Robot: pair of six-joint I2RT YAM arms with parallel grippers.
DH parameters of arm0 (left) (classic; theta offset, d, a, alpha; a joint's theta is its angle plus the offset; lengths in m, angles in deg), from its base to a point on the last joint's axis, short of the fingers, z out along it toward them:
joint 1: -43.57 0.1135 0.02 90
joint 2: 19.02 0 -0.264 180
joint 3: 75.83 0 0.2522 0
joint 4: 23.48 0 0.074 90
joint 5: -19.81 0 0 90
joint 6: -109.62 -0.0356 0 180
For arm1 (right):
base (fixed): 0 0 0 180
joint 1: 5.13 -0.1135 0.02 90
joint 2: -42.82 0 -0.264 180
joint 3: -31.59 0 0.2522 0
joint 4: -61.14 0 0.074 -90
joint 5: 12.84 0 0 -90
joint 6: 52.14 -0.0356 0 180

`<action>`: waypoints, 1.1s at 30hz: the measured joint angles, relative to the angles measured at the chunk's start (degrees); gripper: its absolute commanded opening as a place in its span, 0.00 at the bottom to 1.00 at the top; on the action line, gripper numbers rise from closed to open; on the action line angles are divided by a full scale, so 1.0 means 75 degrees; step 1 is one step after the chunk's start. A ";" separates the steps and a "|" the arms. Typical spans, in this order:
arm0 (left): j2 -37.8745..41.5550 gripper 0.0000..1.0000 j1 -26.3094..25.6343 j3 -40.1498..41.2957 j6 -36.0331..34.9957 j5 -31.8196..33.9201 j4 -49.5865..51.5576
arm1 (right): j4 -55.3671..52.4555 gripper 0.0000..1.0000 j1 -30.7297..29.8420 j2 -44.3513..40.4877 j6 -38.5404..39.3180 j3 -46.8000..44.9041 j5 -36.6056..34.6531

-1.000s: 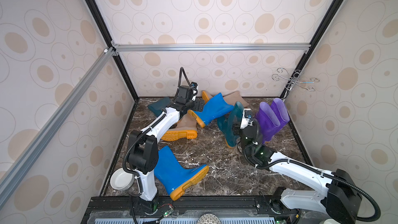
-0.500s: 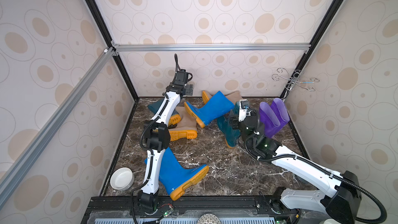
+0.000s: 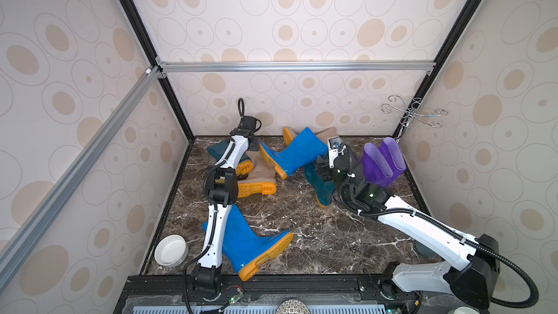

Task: Match and arrange rain boots in pairs
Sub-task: Adjust the rain boot at the center of the board.

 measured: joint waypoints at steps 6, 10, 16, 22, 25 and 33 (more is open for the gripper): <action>-0.0038 0.89 0.0137 0.0638 0.0143 -0.0364 -0.0175 | -0.0111 0.78 0.0000 0.0052 -0.0009 0.0082 0.0032; -0.0038 0.51 0.0251 0.0583 0.0175 -0.0536 -0.0210 | -0.0143 0.78 0.0000 0.0140 -0.0073 0.0163 0.0090; 0.0038 0.01 0.0326 0.0641 0.0131 -0.0603 -0.0329 | -0.0154 0.77 0.0000 0.0160 -0.0140 0.0163 0.0108; 0.0662 0.00 0.0332 0.1215 -0.0050 -0.0667 -0.0513 | -0.0192 0.76 0.0026 0.0149 -0.0224 0.0163 0.0114; 0.1204 0.00 0.0329 0.1641 -0.0149 -0.0664 -0.0548 | -0.0236 0.76 0.0128 0.0076 -0.0382 0.0160 0.0236; 0.3526 0.00 0.0099 0.3404 -0.0437 -0.0589 -0.1093 | -0.1402 0.82 0.0737 -0.0067 -0.0933 0.0507 0.0481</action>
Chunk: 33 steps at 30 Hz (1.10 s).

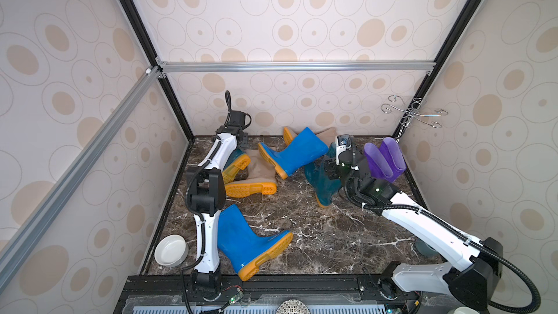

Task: Match and arrange rain boots in pairs
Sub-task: Adjust the rain boot at the center of the board.

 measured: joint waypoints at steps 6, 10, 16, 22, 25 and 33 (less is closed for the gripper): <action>0.1772 0.00 -0.0825 0.1279 -0.0321 0.0023 -0.0901 | -0.1035 0.85 0.0353 0.0041 -0.0411 0.0714 0.0172; 0.2605 0.00 -0.1655 0.1915 -0.0697 -0.0131 -0.1472 | -0.1609 0.85 0.0583 0.0050 -0.0635 0.1067 0.0516; 0.3418 0.00 -0.2591 0.2938 -0.1212 -0.0527 -0.2637 | -0.2072 0.85 0.0810 0.0070 -0.0796 0.1434 0.0985; 0.4156 0.00 -0.2888 0.4523 -0.1574 -0.1306 -0.4354 | -0.2320 0.85 0.0973 0.0076 -0.0982 0.1434 0.1501; 0.4255 0.00 -0.3045 0.5062 -0.1827 -0.1527 -0.5120 | -0.2381 0.85 0.1040 0.0082 -0.1070 0.1451 0.1804; 0.4290 0.00 -0.3518 0.6091 -0.2445 -0.2017 -0.6927 | -0.2465 0.83 0.1195 0.0597 -0.1862 0.2454 0.3209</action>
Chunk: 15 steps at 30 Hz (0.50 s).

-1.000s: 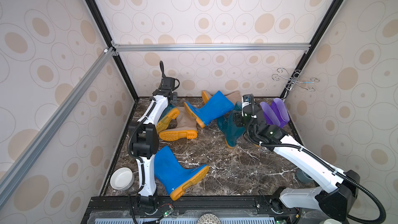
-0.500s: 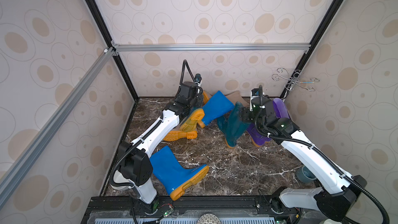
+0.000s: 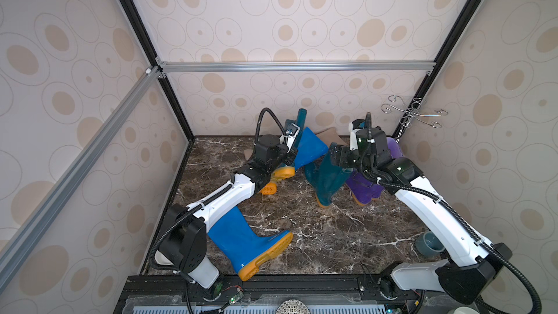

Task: Match and arrange rain boots in pairs
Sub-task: Adjust the rain boot at the center of the board.

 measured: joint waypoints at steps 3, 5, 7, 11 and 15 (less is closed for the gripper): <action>0.0047 0.00 -0.0146 0.0458 -0.0181 -0.0149 -0.0539 | 0.0102 0.82 0.0000 0.0463 -0.0425 0.0565 0.0551; 0.0122 0.00 -0.0251 0.0682 -0.0268 -0.0192 -0.0825 | 0.0216 0.81 0.0000 0.0871 -0.0720 0.0973 0.0842; 0.0259 0.00 -0.0353 0.0944 -0.0361 -0.0219 -0.1061 | 0.0280 0.80 0.0000 0.1239 -0.0982 0.1282 0.1026; 0.0516 0.00 -0.0522 0.1399 -0.0536 -0.0219 -0.1393 | 0.0335 0.79 0.0000 0.1912 -0.1472 0.1740 0.1247; 0.0580 0.00 -0.0612 0.1582 -0.0731 -0.0181 -0.1594 | 0.0393 0.79 -0.0006 0.2404 -0.1757 0.1999 0.1396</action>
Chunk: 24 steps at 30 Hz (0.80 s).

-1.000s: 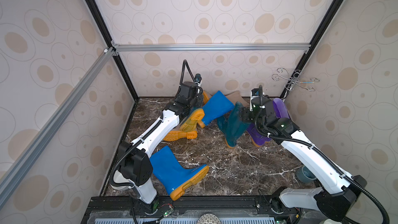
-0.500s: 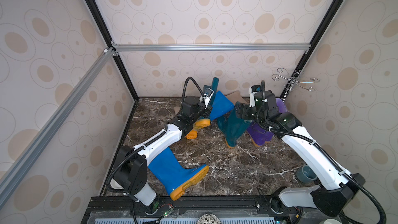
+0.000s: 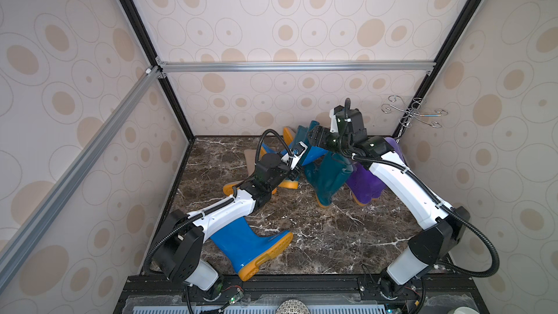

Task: Match and arrange rain boots in pairs
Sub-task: Adjust the rain boot at the center of the board.

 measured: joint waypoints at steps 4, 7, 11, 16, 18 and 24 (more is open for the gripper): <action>0.0073 0.00 -0.0111 0.0204 -0.0169 0.0000 -0.0187 | -0.0201 0.63 -0.0015 0.0475 -0.0108 0.0475 -0.0023; 0.0073 0.00 -0.0143 0.0251 -0.0239 -0.0009 -0.0254 | -0.0353 0.14 -0.0015 0.0793 -0.0137 0.0868 -0.0096; 0.0175 0.87 -0.0143 0.0344 -0.0251 0.0082 -0.0283 | -0.0440 0.00 -0.0035 0.0915 -0.0111 0.1005 -0.0020; 0.0807 1.00 -0.0125 0.0361 -0.0017 0.0341 0.0012 | 0.0015 0.00 -0.0169 0.0851 0.0131 0.0828 0.0026; 0.1040 1.00 -0.0020 0.0160 0.0210 0.0396 0.0274 | 0.0344 0.00 -0.0259 0.0729 0.0289 0.0504 0.0009; 0.1055 1.00 0.0664 -0.0886 0.1276 -0.0073 0.1827 | 0.1250 0.00 -0.0493 0.0431 0.0644 -0.0280 -0.0227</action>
